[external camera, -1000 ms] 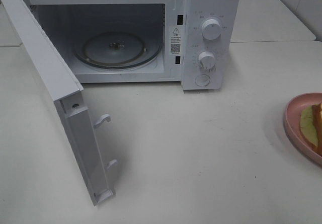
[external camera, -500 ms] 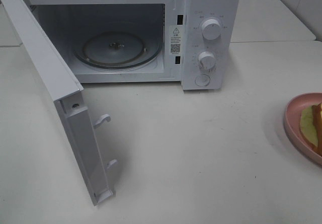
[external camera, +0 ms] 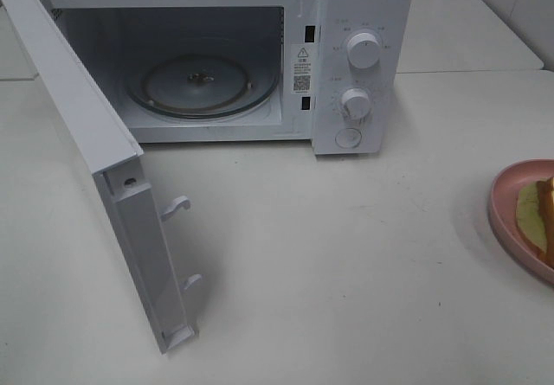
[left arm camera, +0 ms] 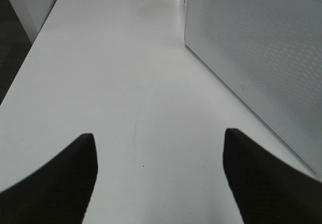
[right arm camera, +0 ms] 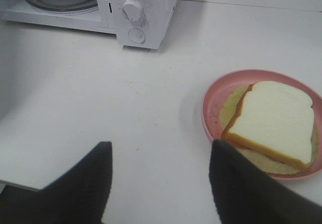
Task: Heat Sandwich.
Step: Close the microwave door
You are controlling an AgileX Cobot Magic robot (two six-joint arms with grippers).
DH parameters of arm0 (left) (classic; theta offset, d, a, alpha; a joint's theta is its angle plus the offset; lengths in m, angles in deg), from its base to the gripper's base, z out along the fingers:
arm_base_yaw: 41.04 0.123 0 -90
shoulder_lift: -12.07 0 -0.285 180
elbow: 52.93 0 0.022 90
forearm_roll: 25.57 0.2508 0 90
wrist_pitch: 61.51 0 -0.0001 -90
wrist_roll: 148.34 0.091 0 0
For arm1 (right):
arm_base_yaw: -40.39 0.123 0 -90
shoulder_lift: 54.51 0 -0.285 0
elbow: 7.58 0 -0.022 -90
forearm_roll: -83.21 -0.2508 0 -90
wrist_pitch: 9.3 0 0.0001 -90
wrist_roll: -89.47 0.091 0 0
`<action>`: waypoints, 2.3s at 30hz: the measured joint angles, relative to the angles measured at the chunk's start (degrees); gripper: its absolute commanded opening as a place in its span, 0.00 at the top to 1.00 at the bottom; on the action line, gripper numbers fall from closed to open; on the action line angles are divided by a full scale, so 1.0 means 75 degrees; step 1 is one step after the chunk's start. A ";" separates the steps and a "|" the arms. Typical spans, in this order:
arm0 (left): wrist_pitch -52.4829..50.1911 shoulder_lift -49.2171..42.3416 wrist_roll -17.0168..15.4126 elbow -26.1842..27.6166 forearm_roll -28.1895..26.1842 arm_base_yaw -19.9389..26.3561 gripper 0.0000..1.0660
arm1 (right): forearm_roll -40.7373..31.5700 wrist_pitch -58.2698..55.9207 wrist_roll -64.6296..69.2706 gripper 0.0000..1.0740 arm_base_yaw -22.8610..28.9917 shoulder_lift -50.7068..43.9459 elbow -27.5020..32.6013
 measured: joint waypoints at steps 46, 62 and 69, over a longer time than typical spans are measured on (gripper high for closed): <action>0.0000 0.0000 0.0000 0.0000 0.0000 0.0000 0.37 | 0.0000 0.0000 0.0000 0.46 0.0000 0.0000 0.0000; 0.0000 0.0000 -0.0015 0.0000 0.0008 0.0000 0.37 | 0.0000 0.0000 0.0000 0.46 0.0000 0.0000 0.0000; 0.0000 0.0000 -0.0046 0.0000 0.0015 0.0000 0.37 | 0.0000 0.0000 0.0000 0.46 0.0000 0.0000 0.0000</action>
